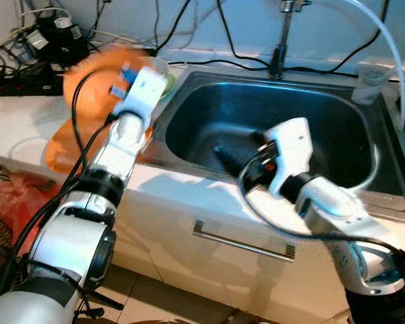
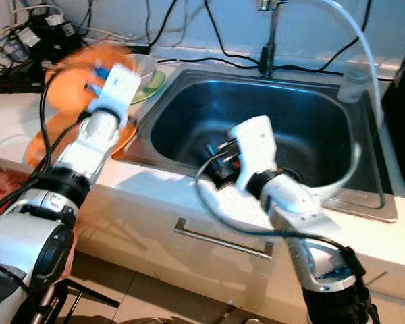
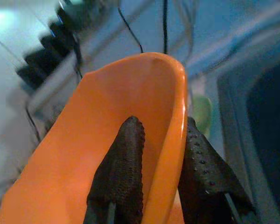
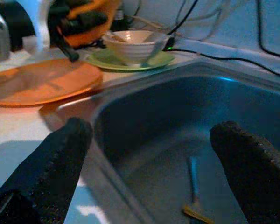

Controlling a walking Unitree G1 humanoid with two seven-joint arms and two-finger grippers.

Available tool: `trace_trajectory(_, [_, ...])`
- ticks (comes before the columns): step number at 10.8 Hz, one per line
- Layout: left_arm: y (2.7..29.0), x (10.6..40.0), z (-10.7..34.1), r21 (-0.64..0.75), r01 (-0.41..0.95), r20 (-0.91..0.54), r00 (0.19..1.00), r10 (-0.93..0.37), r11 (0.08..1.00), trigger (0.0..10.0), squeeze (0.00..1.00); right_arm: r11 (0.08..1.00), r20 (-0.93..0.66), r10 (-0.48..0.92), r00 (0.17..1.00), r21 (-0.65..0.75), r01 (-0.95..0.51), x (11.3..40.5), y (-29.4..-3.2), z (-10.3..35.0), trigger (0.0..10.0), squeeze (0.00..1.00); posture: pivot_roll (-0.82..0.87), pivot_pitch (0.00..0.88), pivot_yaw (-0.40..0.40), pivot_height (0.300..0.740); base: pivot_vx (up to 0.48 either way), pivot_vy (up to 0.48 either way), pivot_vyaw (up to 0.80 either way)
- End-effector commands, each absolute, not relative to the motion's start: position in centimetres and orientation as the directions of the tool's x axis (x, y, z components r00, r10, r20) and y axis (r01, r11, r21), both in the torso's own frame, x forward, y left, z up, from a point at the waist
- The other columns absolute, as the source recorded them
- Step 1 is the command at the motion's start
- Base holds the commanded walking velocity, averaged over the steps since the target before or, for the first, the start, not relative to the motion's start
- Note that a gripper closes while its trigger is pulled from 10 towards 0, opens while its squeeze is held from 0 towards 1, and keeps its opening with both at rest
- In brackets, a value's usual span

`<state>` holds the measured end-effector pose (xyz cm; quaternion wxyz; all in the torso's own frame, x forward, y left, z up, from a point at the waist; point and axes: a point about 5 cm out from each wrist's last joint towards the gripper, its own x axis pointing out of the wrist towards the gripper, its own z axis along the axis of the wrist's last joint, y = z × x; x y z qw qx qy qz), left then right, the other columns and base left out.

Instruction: Kitchen organization

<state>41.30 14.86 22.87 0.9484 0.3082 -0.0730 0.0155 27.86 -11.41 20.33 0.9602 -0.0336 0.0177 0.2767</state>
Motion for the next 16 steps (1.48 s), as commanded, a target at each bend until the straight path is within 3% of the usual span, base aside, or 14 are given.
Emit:
trace_trajectory(1, [13.6,41.3,25.5,0.588,-0.114,0.262,0.963,-0.056,0.8,0.0,0.0,0.853,-0.031,0.517,0.856,-0.064,-0.518,28.1,-11.5,20.8,10.0,0.0,-0.12,0.0,0.105,0.74,0.0,0.0,0.0])
trace_trajectory(6, [7.8,40.3,23.0,0.504,0.12,0.222,0.939,-0.262,0.855,0.2,0.0,0.873,-0.026,0.482,0.876,-0.073,-0.483,28.3,-11.8,20.9,10.0,0.0,-0.13,0.0,0.107,0.74,0.0,0.0,0.0])
trace_trajectory(9, [5.9,39.9,20.9,0.47,0.226,0.134,0.937,-0.322,0.853,0.5,0.0,0.892,-0.104,0.428,0.898,-0.111,-0.438,28.2,-12.4,20.3,10.0,0.0,-0.16,0.0,0.11,0.74,0.0,0.0,0.0])
trace_trajectory(10, [5.3,39.7,20.1,0.478,0.258,0.109,0.931,-0.348,0.84,1.3,0.0,0.896,-0.144,0.409,0.901,-0.124,-0.426,27.9,-12.7,19.8,10.0,0.0,-0.18,0.0,0.108,0.74,0.0,0.0,0.0])
trace_trajectory(13, [3.8,39.0,18.3,0.448,0.321,0.058,0.921,-0.385,0.834,1.1,0.0,0.916,-0.183,0.337,0.923,-0.163,-0.367,27.2,-14.1,19.5,10.0,0.0,-0.22,0.0,0.105,0.74,0.0,0.0,0.0])
trace_trajectory(14, [2.7,38.6,17.7,0.408,0.365,0.04,0.909,-0.416,0.837,0.6,0.0,0.928,-0.206,0.289,0.935,-0.178,-0.326,27.1,-14.9,19.3,10.0,0.0,-0.23,0.0,0.101,0.74,0.0,0.0,0.0])
trace_trajectory(16, [2.2,38.3,16.6,0.342,0.394,-0.012,0.91,-0.415,0.853,1.3,0.0,0.945,-0.24,0.204,0.949,-0.206,-0.255,27.1,-16.4,18.8,10.0,0.0,-0.23,0.0,0.095,0.74,0.0,0.0,0.0])
